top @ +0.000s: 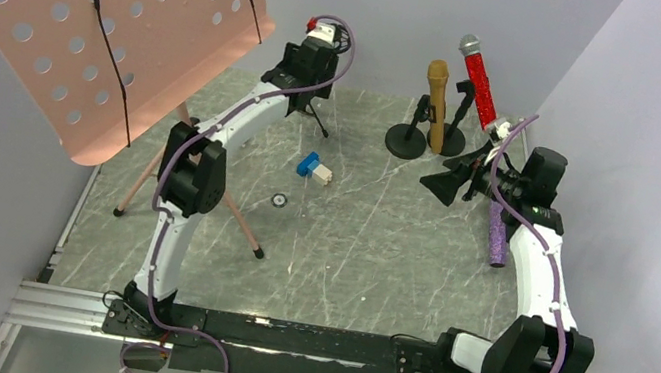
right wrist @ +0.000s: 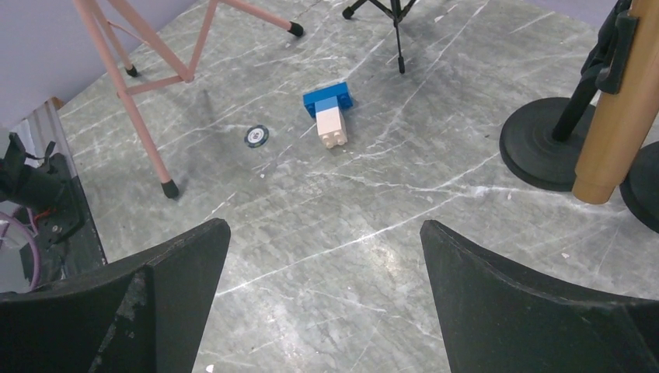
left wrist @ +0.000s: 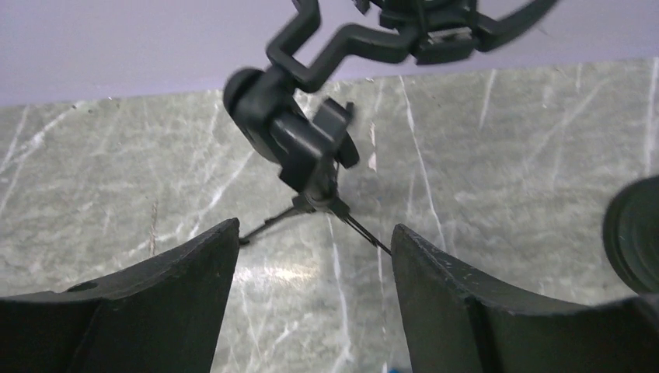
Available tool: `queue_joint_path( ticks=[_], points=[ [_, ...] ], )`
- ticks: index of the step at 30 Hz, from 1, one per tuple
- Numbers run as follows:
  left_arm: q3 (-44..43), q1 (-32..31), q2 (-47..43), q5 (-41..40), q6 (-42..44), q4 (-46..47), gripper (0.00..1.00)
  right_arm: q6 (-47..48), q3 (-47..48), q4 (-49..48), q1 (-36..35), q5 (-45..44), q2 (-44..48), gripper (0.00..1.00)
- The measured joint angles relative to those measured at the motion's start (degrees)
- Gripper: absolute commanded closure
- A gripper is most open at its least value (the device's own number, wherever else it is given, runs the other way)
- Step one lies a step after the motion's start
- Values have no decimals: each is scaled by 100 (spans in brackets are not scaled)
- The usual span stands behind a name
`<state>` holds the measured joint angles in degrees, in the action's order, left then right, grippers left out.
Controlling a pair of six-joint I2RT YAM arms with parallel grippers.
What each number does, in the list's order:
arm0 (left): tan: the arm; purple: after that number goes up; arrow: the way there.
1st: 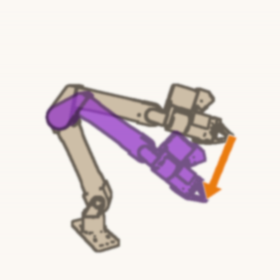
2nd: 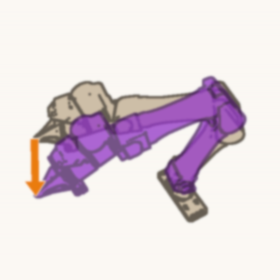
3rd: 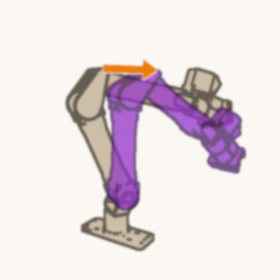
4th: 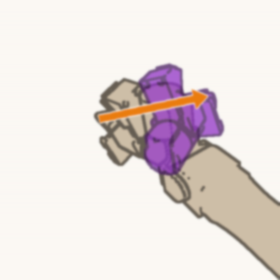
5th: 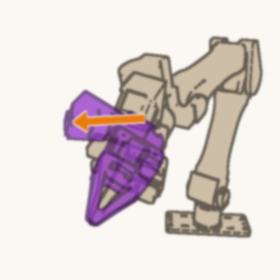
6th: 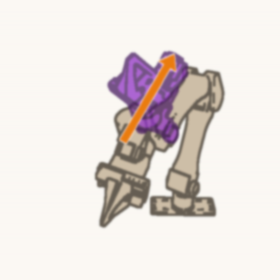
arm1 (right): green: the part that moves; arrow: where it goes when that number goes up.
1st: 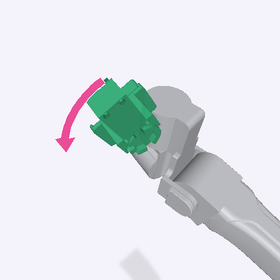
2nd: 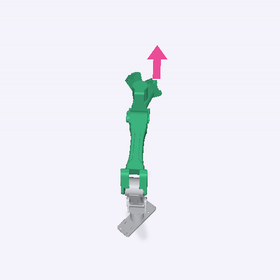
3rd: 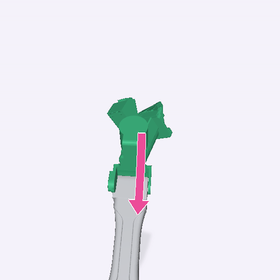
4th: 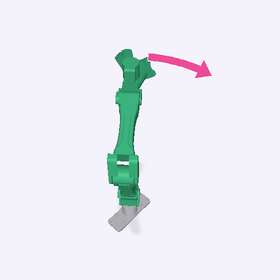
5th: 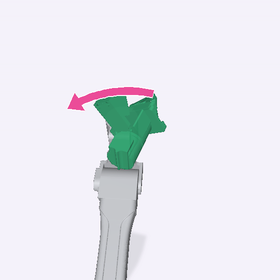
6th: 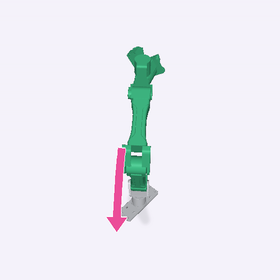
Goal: Attach the microphones to the stand
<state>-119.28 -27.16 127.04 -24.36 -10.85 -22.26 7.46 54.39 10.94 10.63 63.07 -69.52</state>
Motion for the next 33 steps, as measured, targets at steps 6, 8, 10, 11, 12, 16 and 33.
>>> queue_joint_path(
  ticks=[6,8,10,11,12,16,33],
  points=[
    [-83,122,304,-181,105,538,40,72,61,146,0,24,-35,0],
    [-92,162,387,-192,87,673,43,111,98,188,0,37,-57,0],
    [-94,197,455,-190,63,846,44,140,122,216,0,46,-81,0],
    [-94,210,479,-179,63,914,44,151,127,238,0,50,-90,0],
    [-94,216,501,-181,66,1019,44,160,127,258,0,52,-101,0],
    [-94,221,557,-195,109,1491,44,203,127,306,0,52,-131,0],
    [4,278,575,-168,372,2441,47,365,190,470,0,55,-208,0]
  ],
)
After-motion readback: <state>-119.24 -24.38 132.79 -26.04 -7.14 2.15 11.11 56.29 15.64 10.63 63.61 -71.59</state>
